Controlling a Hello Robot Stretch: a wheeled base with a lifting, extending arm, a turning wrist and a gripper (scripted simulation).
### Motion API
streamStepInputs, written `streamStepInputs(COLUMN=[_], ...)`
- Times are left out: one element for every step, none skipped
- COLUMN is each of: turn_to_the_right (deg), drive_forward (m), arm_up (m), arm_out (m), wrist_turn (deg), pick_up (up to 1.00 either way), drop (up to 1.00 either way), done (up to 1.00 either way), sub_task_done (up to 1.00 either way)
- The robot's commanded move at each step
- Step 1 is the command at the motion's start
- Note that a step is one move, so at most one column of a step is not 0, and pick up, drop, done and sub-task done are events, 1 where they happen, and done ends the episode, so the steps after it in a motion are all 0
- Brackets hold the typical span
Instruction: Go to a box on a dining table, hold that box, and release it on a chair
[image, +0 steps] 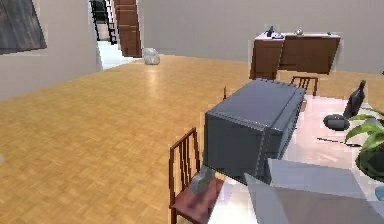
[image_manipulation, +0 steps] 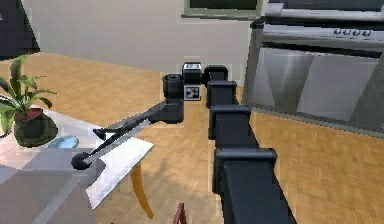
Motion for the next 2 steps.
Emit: streamStepInputs(turn_to_the_right=[0.0,0.0], drive_forward=[0.00,0.00], arm_up=[0.00,0.00], arm_out=[0.00,-0.10], wrist_turn=[0.0,0.0], pick_up=[0.00,0.00], drop=[1.00,0.00], done=[0.00,0.00], sub_task_done=[0.00,0.00])
